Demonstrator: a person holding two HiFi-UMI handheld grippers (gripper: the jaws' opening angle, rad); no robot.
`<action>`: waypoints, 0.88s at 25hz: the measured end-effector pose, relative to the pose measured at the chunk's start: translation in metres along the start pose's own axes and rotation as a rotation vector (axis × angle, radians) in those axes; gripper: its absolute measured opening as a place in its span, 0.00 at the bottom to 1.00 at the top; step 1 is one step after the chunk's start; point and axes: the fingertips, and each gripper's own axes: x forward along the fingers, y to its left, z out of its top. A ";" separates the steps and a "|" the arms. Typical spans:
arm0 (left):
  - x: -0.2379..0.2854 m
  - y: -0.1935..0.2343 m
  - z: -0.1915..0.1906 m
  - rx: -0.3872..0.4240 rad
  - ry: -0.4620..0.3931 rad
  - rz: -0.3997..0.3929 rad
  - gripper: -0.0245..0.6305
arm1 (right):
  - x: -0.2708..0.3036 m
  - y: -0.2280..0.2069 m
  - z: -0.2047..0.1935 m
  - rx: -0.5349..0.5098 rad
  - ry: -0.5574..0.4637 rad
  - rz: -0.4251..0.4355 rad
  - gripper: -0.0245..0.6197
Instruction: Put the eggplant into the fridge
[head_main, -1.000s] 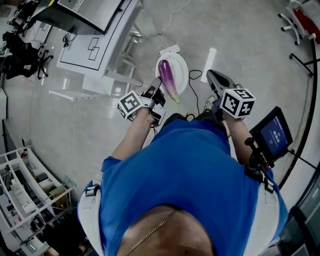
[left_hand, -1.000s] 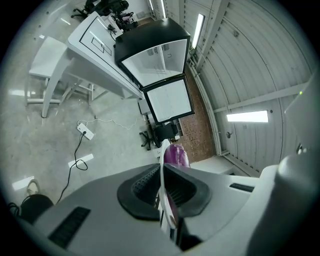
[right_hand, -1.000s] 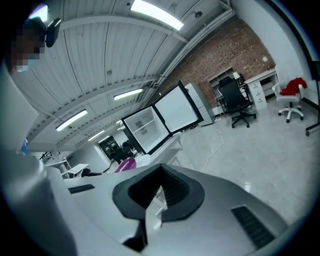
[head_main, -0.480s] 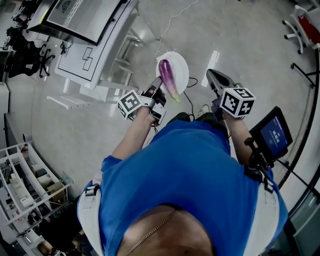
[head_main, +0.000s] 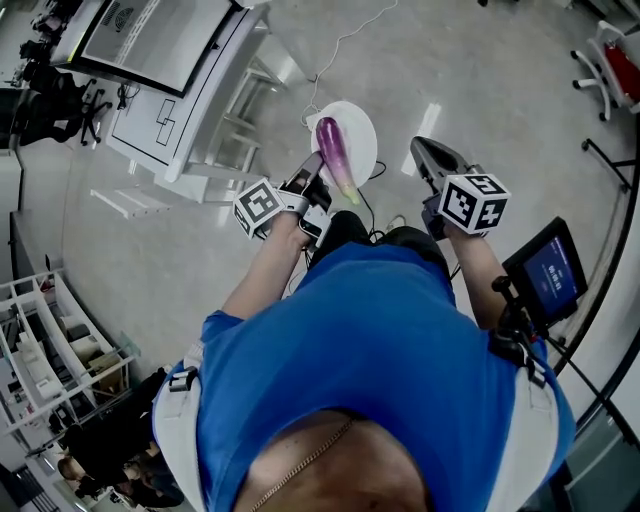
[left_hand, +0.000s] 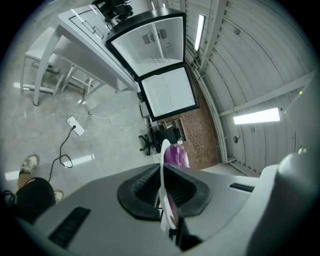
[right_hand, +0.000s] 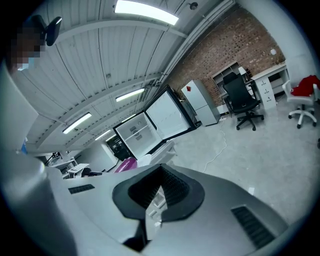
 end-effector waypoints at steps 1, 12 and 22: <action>0.003 0.000 0.000 0.001 0.000 0.003 0.07 | 0.001 -0.002 0.002 -0.001 -0.002 0.003 0.04; 0.046 0.001 0.029 0.009 0.011 -0.012 0.07 | 0.037 -0.018 0.026 -0.009 -0.040 0.010 0.04; 0.104 -0.013 0.084 -0.013 -0.037 -0.019 0.07 | 0.090 -0.036 0.087 -0.057 -0.014 0.036 0.04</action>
